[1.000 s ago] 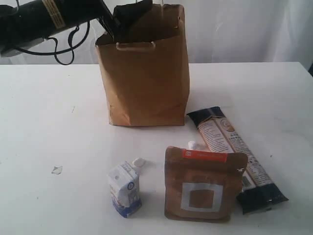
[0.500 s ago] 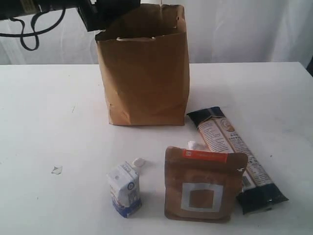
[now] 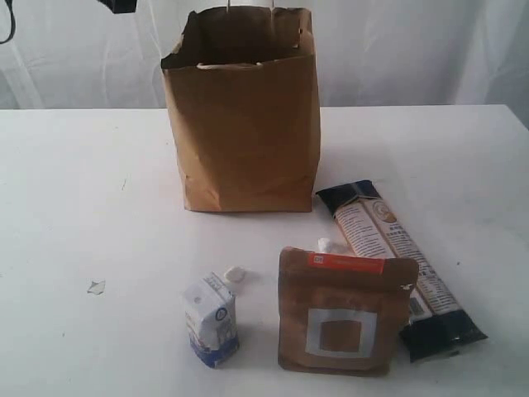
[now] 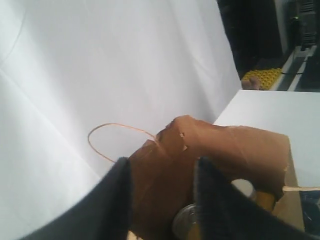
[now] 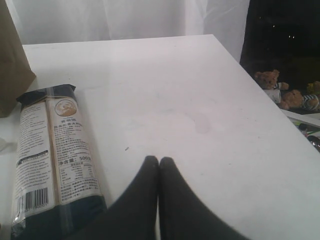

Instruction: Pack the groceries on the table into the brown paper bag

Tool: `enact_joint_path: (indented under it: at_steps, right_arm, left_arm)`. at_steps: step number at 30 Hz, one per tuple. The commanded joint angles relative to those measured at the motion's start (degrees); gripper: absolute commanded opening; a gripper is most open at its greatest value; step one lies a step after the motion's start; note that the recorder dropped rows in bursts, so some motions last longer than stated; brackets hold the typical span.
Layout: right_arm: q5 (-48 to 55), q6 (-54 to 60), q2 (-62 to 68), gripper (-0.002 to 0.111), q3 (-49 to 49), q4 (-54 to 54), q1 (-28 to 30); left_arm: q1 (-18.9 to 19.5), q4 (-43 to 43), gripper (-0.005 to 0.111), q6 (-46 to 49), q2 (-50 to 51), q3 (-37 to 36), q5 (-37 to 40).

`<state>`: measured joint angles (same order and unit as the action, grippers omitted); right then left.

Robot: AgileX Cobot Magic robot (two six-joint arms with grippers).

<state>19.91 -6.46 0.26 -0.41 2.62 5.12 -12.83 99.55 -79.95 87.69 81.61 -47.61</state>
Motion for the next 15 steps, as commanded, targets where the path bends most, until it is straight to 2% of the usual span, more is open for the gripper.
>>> enact_joint_path:
  at_steps: [1, 2, 10, 15]
  right_arm:
    - [-0.2, -0.1, -0.3, 0.000, 0.4, 0.2, 0.2]
    - [-0.2, -0.1, -0.3, 0.000, 0.4, 0.2, 0.2]
    - [-0.2, -0.1, -0.3, 0.000, 0.4, 0.2, 0.2]
    - [-0.2, -0.1, -0.3, 0.000, 0.4, 0.2, 0.2]
  left_arm:
    - [0.1, 0.4, 0.007, -2.9, -1.1, -0.4, 2.5]
    - [0.1, 0.4, 0.000, -3.0, -1.1, -0.4, 3.1]
    - [0.1, 0.4, 0.000, -8.7, -1.1, -0.4, 15.5]
    - [0.1, 0.4, 0.000, -10.5, -1.1, -0.4, 17.5]
